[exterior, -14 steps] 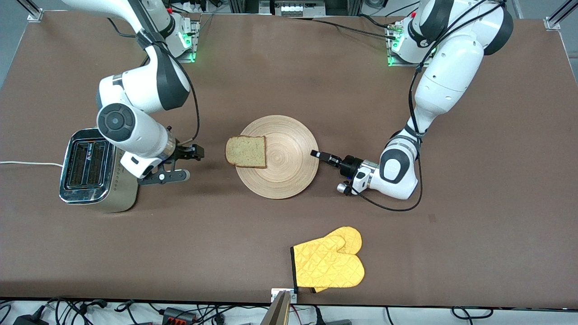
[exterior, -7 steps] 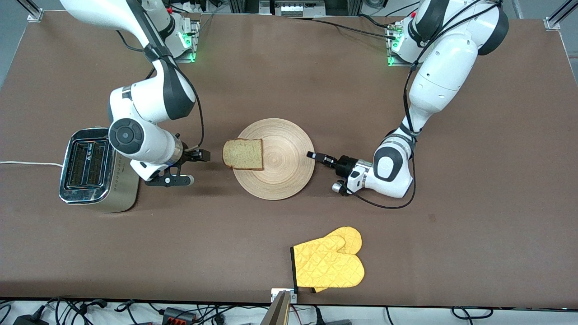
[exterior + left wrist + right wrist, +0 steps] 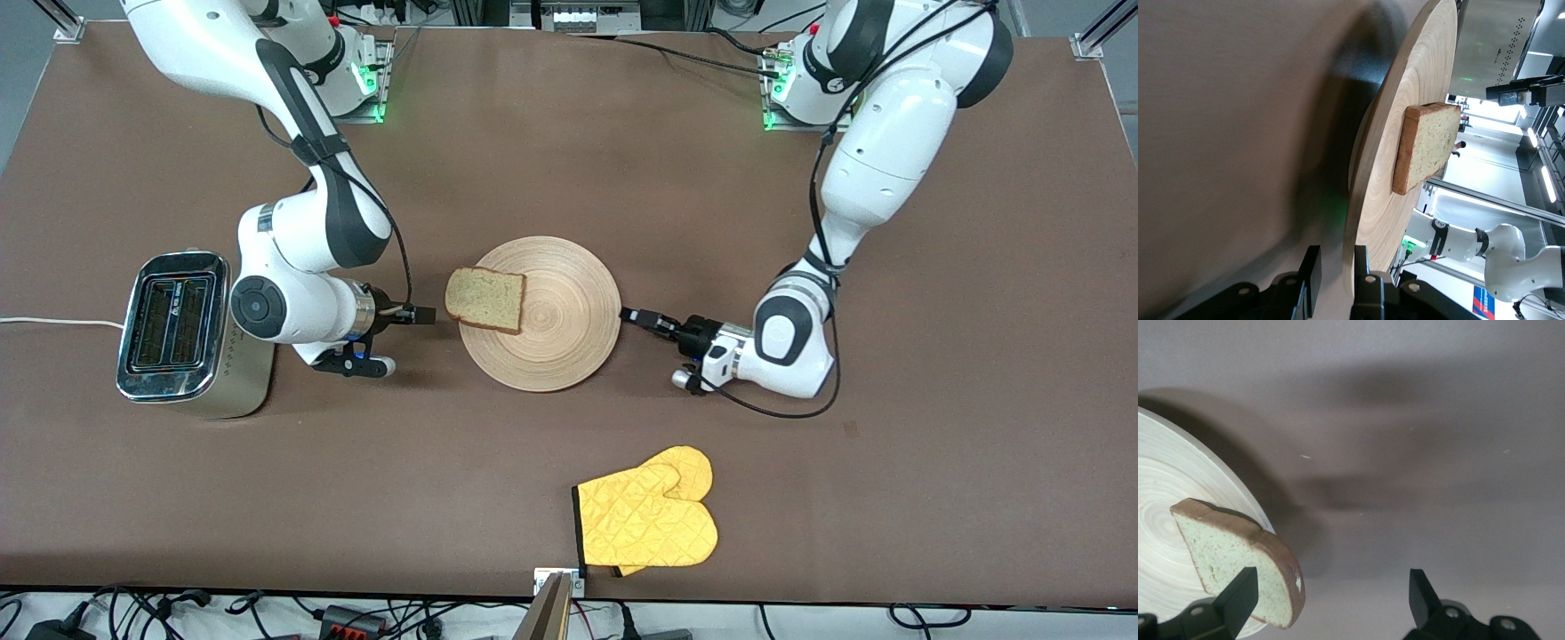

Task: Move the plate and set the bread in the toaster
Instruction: 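Grasp the bread slice with the right gripper while the left gripper releases the plate, then lift the bread off the plate with the right gripper while the left gripper withdraws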

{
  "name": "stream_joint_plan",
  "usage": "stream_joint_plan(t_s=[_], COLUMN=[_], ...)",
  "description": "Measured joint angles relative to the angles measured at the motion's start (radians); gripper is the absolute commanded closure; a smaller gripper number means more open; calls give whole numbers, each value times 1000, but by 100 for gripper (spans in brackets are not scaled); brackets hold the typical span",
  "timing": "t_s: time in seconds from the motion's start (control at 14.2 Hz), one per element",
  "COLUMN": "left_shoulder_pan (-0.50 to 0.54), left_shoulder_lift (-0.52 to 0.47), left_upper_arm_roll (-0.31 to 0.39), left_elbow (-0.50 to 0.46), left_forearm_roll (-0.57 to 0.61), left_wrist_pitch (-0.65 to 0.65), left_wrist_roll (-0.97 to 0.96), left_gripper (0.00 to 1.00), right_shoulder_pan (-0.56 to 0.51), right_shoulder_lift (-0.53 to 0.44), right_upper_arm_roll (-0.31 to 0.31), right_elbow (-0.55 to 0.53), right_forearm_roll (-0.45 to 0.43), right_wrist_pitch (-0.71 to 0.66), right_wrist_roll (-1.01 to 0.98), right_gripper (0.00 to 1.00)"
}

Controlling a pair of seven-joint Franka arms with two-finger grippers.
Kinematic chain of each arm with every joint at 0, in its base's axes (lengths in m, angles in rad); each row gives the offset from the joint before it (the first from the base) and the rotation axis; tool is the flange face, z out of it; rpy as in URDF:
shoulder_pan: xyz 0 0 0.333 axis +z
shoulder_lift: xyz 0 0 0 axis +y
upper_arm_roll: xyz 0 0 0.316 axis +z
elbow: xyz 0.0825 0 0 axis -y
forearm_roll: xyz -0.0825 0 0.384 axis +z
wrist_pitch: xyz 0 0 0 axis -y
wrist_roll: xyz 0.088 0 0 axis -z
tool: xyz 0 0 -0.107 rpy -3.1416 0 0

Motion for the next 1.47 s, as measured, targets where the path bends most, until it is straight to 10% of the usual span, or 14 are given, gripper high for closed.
stream_joint_plan(t_s=[0.77,1.12,1.47], left_shoulder_pan=[322,336,325], left_shoulder_lift=[-75,-295,-527], left_upper_arm_roll=[6,-5,-14], left_elbow=[206,248,241], left_forearm_roll=[394,630,733], left_wrist_pitch=[-413,-457,-566], left_wrist_roll=[-141,-369,-501], left_gripper=[73,72,67], right_shoulder_pan=[33,43,45], right_shoulder_lift=[44,63,68], right_upper_arm_roll=[7,7,7], right_elbow=[-52,-54,-54], right_forearm_roll=[124,133,191], right_wrist_pitch=[-1,0,1], right_wrist_roll=[0,0,-2], right_gripper=[0,2,27])
